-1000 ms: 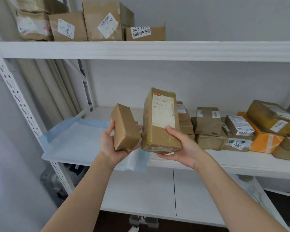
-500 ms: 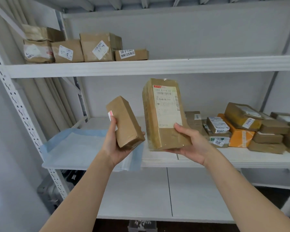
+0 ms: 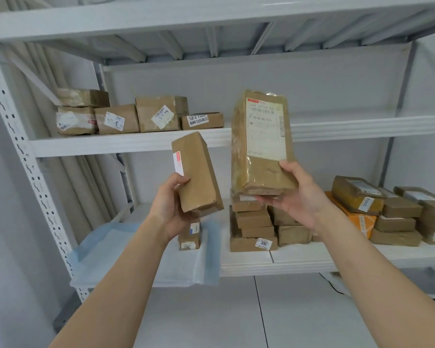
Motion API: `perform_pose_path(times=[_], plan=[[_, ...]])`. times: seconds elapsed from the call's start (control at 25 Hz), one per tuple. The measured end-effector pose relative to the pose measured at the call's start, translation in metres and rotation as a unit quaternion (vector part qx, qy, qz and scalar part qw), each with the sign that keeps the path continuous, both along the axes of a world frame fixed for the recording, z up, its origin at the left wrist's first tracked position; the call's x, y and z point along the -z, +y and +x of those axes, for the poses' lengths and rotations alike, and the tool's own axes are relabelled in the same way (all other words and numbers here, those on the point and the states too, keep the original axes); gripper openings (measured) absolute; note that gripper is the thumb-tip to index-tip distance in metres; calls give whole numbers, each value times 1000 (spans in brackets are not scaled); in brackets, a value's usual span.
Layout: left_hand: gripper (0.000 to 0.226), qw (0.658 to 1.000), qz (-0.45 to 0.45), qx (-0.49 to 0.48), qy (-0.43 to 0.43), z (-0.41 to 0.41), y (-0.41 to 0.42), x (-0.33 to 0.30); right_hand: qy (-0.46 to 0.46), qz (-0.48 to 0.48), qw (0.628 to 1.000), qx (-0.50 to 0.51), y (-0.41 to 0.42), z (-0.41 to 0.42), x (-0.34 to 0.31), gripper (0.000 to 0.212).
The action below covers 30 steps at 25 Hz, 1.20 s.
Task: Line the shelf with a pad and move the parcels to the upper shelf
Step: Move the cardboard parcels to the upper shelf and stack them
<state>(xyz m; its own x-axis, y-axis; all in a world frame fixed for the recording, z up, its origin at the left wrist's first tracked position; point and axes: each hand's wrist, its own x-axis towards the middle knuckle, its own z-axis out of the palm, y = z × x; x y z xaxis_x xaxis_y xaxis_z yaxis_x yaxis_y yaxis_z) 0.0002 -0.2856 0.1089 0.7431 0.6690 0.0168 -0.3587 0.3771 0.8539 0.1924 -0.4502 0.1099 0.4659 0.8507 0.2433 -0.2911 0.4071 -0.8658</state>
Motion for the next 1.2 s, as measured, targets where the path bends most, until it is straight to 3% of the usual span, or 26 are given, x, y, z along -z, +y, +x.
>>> perform_pose_path(times=[0.12,0.36,0.68,0.84,1.0,1.12,1.2], plan=[[44,999,20,-31,-35,4,4,-18,5,12,999,37,10,2,-19,65],[45,991,82,-68,-79,18,20,-54,4,26,995,99,30,18,-70,24],[55,977,134,-67,-154,67,38,-99,-94,-25,985,141,76,73,-129,15],[40,964,189,-110,-153,93,44,-111,-147,-99,970,167,104,104,-141,28],[38,958,181,-151,-164,113,53,-114,-194,-128,955,186,136,115,-152,49],[42,955,188,-154,-171,116,59,-116,-199,-179,941,208,158,127,-150,74],[48,953,204,-147,-169,117,67,-116,-198,-194,938,207,167,131,-149,77]])
